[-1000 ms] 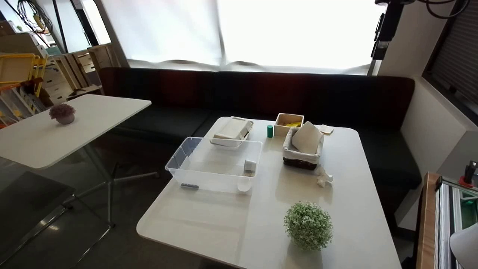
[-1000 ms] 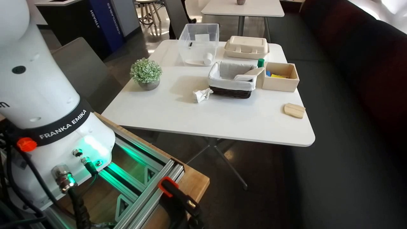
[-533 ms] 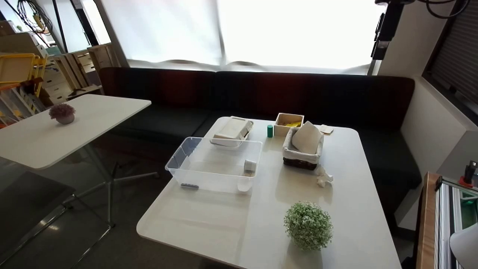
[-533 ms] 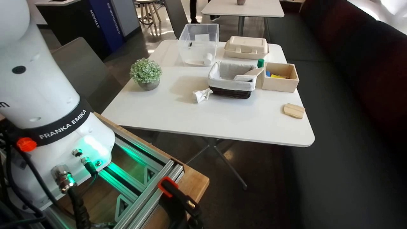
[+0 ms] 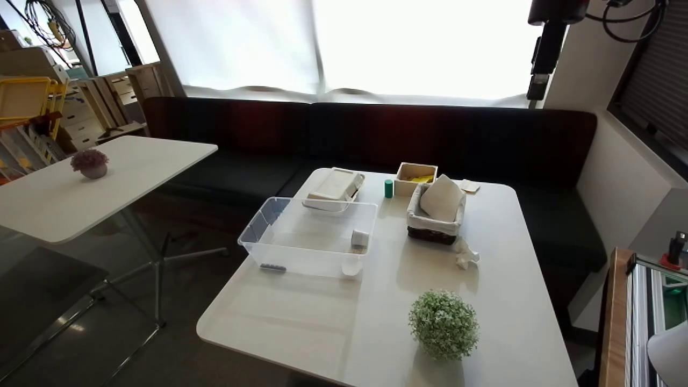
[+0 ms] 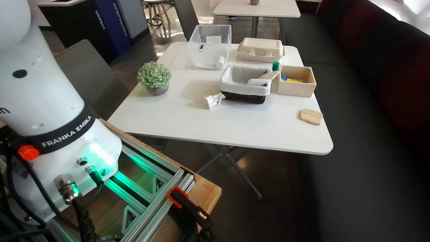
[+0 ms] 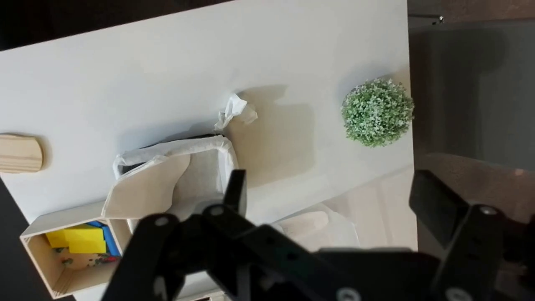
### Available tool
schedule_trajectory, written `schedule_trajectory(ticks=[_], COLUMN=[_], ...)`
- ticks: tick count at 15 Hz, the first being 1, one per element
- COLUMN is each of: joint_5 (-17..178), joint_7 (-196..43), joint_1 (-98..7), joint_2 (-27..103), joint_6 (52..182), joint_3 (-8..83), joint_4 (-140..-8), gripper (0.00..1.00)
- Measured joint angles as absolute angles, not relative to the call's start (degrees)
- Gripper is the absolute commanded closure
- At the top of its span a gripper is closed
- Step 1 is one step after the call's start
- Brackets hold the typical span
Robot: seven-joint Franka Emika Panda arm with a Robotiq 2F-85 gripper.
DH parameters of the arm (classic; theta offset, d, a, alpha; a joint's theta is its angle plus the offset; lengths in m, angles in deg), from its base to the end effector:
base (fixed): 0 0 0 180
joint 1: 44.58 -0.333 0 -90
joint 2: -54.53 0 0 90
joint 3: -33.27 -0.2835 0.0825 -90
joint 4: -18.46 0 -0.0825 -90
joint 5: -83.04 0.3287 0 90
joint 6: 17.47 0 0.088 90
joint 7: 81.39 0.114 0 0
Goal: Put the tissue in the bin
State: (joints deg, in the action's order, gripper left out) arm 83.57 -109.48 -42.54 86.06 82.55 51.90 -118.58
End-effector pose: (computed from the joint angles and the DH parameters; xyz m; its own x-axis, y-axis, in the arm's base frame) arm 0.3170 -0.1282 0.4775 0.9827 0.1839 -0.0212 0.1755 -0.9617 -0.2106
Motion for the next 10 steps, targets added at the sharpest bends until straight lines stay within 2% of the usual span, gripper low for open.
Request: schedule_trajectory(ticks=[10], joint_5=[88.6], joint_7=[-107.1], joint_1=[-39.2], joint_2=[78.8], joint_6=[97.5], joint_3=[51.9], joint_4=[-130.3], gripper=[0.00])
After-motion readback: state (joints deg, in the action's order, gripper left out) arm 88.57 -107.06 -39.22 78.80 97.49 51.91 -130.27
